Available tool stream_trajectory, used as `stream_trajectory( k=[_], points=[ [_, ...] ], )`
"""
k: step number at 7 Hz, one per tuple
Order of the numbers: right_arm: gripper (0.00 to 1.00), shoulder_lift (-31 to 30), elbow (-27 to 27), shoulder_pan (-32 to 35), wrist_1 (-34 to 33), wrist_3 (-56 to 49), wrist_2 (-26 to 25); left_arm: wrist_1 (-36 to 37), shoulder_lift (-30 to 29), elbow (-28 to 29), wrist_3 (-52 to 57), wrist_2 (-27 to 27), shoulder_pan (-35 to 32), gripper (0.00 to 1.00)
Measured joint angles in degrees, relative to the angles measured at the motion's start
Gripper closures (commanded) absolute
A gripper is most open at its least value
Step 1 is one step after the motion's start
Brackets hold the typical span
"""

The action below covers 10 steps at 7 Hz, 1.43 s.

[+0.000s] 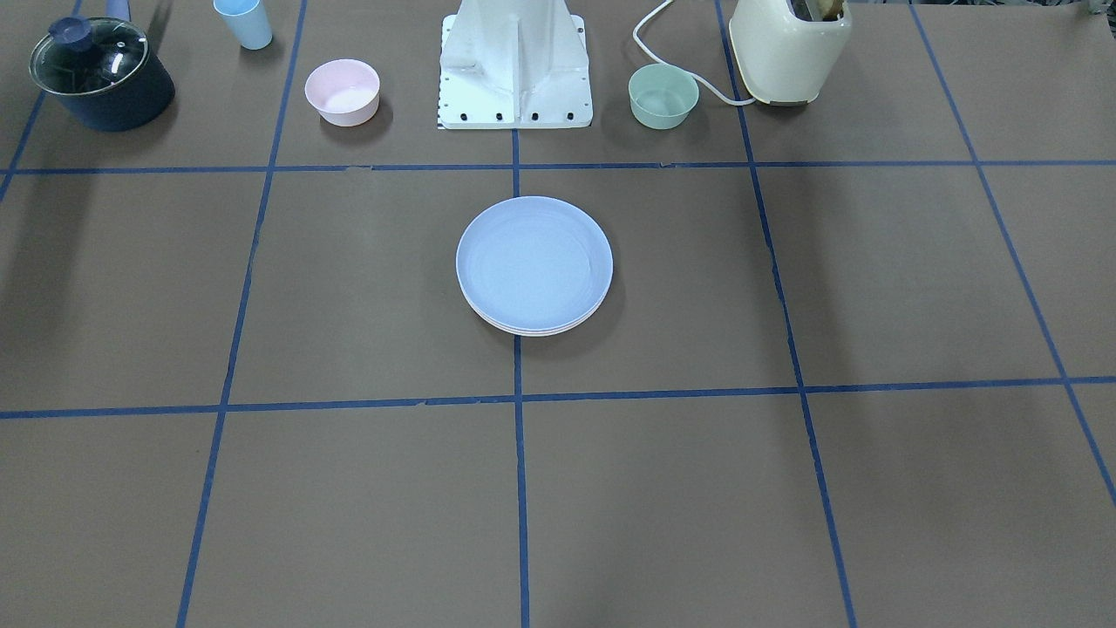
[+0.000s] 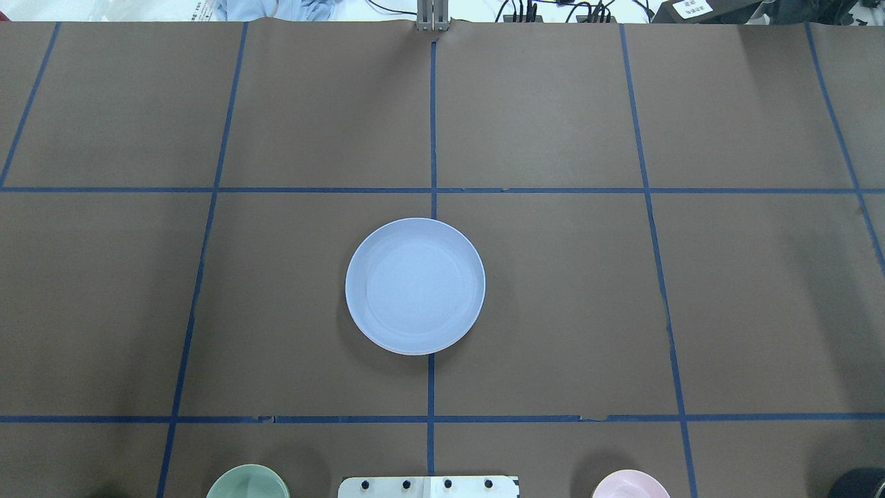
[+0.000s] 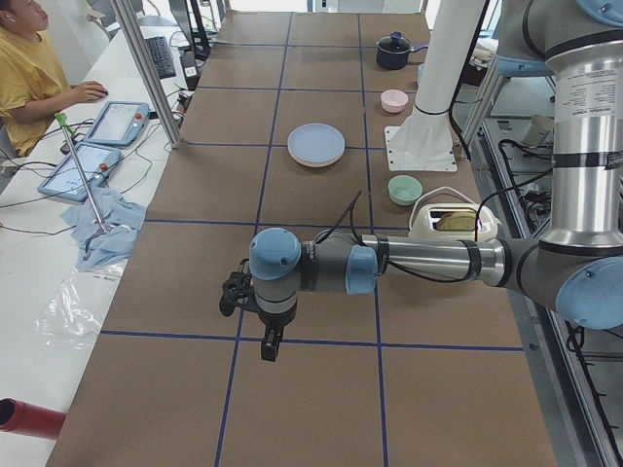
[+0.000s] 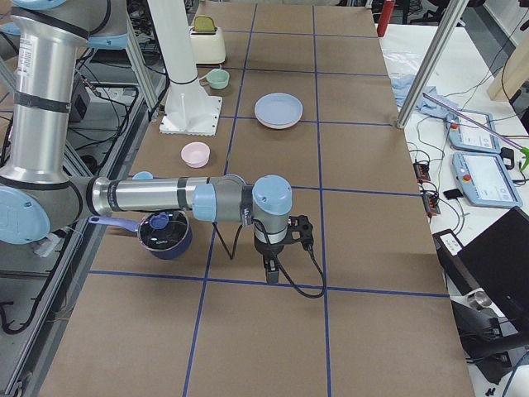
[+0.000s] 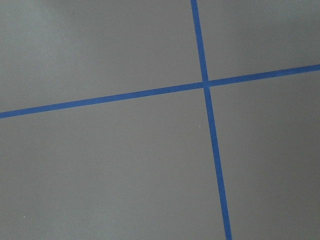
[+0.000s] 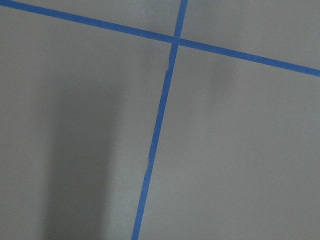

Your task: Stack three plates with pink and blue

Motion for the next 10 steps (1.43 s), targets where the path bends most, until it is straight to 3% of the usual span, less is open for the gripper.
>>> stream_trajectory(
  k=[10],
  points=[
    [0.0,0.6,0.0,0.0,0.1,0.0,0.0,-0.9,0.0,0.1,0.1,0.1,0.2,0.0]
  ],
)
